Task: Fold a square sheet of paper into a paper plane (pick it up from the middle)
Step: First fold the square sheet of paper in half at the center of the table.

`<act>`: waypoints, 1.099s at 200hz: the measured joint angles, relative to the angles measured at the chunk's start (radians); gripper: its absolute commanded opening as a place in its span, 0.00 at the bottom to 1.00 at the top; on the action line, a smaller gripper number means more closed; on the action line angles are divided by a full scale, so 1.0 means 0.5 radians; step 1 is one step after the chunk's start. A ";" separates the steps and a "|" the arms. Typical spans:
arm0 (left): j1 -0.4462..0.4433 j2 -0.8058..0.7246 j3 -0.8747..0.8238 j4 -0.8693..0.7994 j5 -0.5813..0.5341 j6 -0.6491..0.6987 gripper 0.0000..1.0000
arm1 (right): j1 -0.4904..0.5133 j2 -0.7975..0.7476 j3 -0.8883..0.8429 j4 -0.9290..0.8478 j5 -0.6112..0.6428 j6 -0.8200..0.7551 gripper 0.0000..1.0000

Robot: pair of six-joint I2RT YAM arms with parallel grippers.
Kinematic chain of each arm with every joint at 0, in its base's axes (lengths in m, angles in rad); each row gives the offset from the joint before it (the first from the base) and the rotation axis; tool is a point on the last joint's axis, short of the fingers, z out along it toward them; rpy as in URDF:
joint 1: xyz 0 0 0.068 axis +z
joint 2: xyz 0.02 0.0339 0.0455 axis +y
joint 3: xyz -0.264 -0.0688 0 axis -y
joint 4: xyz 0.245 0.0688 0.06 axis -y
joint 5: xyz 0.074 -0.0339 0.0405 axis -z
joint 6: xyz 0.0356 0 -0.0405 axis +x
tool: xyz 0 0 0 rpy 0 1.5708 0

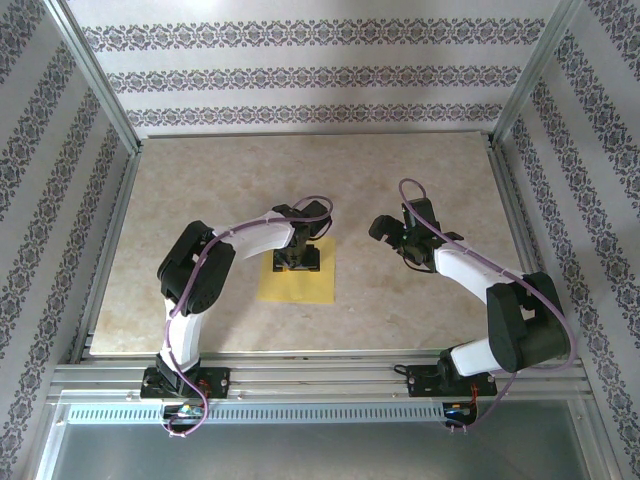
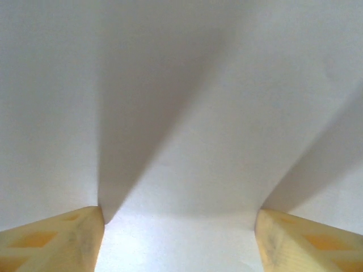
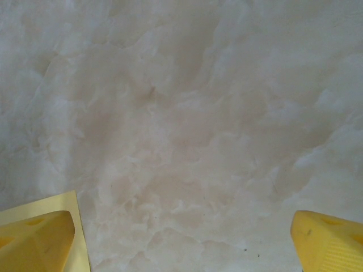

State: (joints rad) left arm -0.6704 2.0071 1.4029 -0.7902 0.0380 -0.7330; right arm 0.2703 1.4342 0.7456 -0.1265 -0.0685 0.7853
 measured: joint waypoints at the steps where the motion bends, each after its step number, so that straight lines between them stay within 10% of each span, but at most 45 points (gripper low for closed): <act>1: 0.000 0.000 0.000 0.000 0.000 0.000 0.75 | 0.000 0.000 0.000 0.000 0.000 0.000 0.98; 81: -0.034 -0.074 -0.001 -0.066 0.012 0.007 0.79 | 0.000 0.010 0.000 0.002 -0.007 0.003 0.98; 220: -0.034 -0.052 -0.090 -0.037 0.020 0.005 0.59 | 0.000 0.018 0.000 0.006 -0.007 0.008 0.98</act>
State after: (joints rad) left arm -0.6876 1.9812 1.3579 -0.8089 0.0479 -0.7307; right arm 0.2703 1.4433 0.7456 -0.1234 -0.0719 0.7891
